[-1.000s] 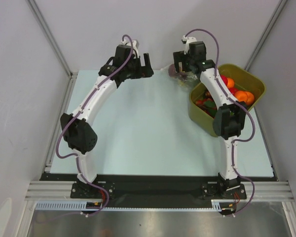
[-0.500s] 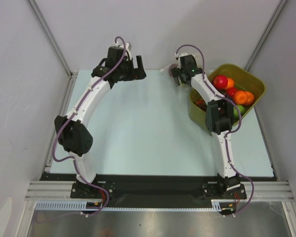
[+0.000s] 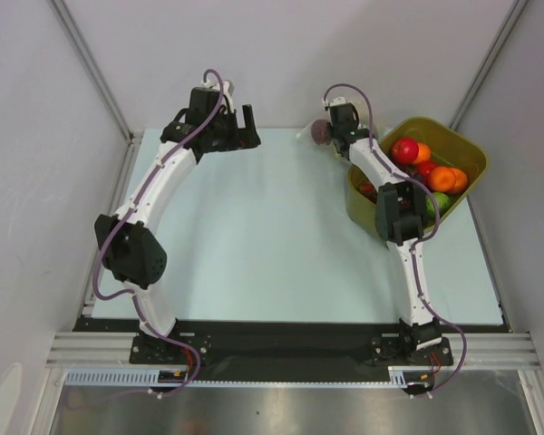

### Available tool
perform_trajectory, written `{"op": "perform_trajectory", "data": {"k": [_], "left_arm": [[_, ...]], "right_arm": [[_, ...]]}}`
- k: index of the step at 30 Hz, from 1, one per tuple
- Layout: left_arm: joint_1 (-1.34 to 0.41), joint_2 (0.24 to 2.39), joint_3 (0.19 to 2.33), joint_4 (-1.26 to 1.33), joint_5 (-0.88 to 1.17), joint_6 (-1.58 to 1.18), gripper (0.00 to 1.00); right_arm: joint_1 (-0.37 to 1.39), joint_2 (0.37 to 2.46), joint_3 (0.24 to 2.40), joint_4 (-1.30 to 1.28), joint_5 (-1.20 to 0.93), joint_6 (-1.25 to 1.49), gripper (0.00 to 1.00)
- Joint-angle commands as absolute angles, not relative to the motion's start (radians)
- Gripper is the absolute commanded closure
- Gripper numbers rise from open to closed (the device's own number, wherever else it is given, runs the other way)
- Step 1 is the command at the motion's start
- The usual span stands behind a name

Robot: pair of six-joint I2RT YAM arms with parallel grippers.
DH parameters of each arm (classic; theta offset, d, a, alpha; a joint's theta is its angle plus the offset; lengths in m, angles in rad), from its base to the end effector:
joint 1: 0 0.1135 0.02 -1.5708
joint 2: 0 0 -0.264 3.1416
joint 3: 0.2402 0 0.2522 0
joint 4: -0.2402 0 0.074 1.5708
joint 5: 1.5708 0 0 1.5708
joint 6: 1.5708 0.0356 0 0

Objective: Open the zip-top bag and remove the fake food

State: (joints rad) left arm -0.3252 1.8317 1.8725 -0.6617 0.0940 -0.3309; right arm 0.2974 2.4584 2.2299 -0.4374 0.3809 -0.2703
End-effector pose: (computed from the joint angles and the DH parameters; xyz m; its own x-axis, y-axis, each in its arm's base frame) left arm 0.3964 -0.1372 0.3748 -0.6482 -0.1228 -0.7515 0.1902 0.9295 -0.3159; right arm 0.5404 0.1518 0.2170 -0.5712 -0.4343 -0.6965 -0.1505 0.8896 -0.4313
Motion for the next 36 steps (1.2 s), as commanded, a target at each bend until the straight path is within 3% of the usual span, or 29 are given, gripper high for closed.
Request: {"op": "perform_trajectory", "data": {"k": [1, 4, 5, 7, 18, 24, 36], "left_arm": [[-0.314, 1.779, 1.87, -0.667, 0.112, -0.308, 0.0], [-0.31, 1.775, 1.87, -0.67, 0.109, -0.302, 0.0], [-0.305, 1.773, 1.87, -0.67, 0.109, -0.302, 0.0], [-0.301, 1.77, 1.87, -0.669, 0.11, -0.301, 0.0], [-0.249, 1.68, 1.743, -0.609, 0.139, -0.307, 0.0], [-0.212, 1.591, 1.603, -0.531, 0.212, -0.331, 0.0], [-0.179, 1.476, 1.342, -0.322, 0.268, -0.431, 0.0]], "right_arm": [[0.301, 2.479, 2.27, -0.373, 0.399, -0.276, 0.72], [0.304, 2.461, 2.272, -0.373, 0.358, -0.281, 0.81], [0.308, 2.451, 2.27, -0.374, 0.345, -0.282, 0.9], [0.311, 2.428, 2.266, -0.371, 0.303, -0.279, 1.0], [0.325, 2.261, 2.212, -0.449, -0.052, -0.15, 1.0], [0.383, 2.116, 2.036, -0.411, -0.165, -0.056, 1.0], [0.538, 1.888, 1.738, -0.339, -0.105, 0.12, 1.0]]}}
